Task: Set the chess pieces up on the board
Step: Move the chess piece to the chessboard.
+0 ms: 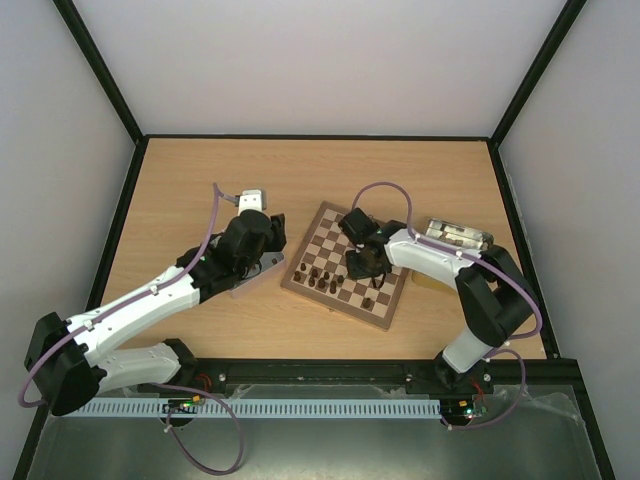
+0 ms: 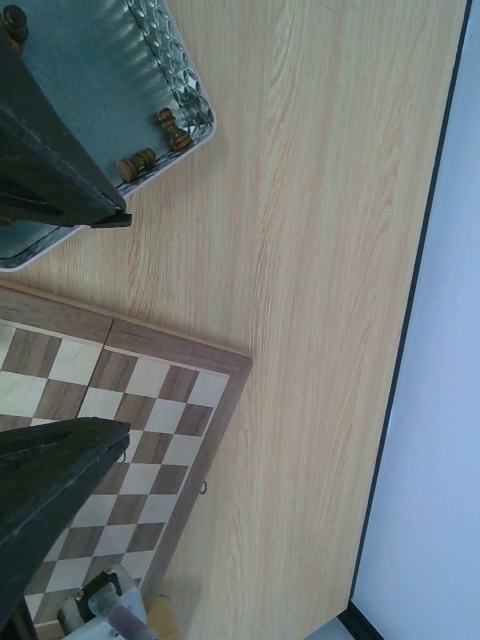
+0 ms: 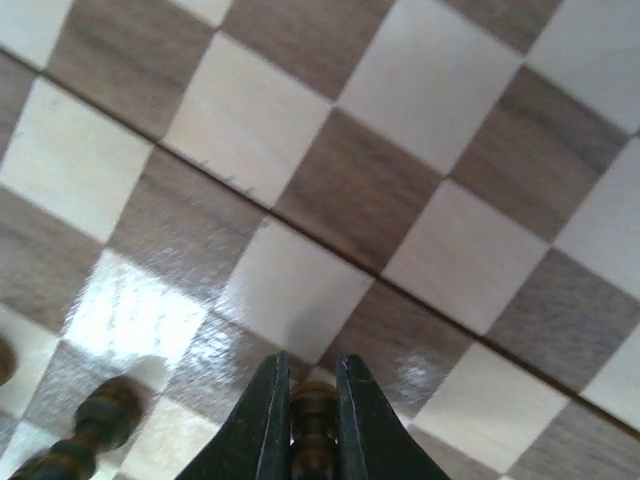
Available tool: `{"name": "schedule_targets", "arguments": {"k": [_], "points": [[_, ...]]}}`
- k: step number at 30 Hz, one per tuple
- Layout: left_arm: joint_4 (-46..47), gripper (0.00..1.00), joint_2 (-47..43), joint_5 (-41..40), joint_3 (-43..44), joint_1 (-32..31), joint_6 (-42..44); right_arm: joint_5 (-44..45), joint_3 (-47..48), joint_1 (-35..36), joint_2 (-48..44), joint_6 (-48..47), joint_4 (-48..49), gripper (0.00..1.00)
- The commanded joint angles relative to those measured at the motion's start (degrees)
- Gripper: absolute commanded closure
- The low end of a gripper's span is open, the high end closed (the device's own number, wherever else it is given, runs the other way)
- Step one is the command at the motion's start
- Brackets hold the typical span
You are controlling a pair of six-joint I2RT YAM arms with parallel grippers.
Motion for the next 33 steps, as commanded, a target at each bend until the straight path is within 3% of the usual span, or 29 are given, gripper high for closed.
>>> {"name": "schedule_targets", "arguments": {"k": [1, 15, 22, 33], "points": [[-0.2, 0.45, -1.0, -0.8, -0.8, 0.5, 0.3, -2.4, 0.4, 3.2, -1.5, 1.5, -1.4, 0.94], [0.0, 0.45, -1.0, -0.6, -1.5, 0.9, 0.0, -4.0, -0.3, 6.0, -0.9, 2.8, 0.3, 0.92], [-0.1, 0.45, -0.9, -0.2, -1.5, 1.1, -0.3, -3.2, 0.2, 6.0, -2.6, 3.0, -0.5, 0.75], [-7.9, 0.42, 1.6, 3.8, -2.0, 7.4, -7.1, 4.1, 2.3, 6.1, -10.0, 4.0, -3.0, 0.67]]}}
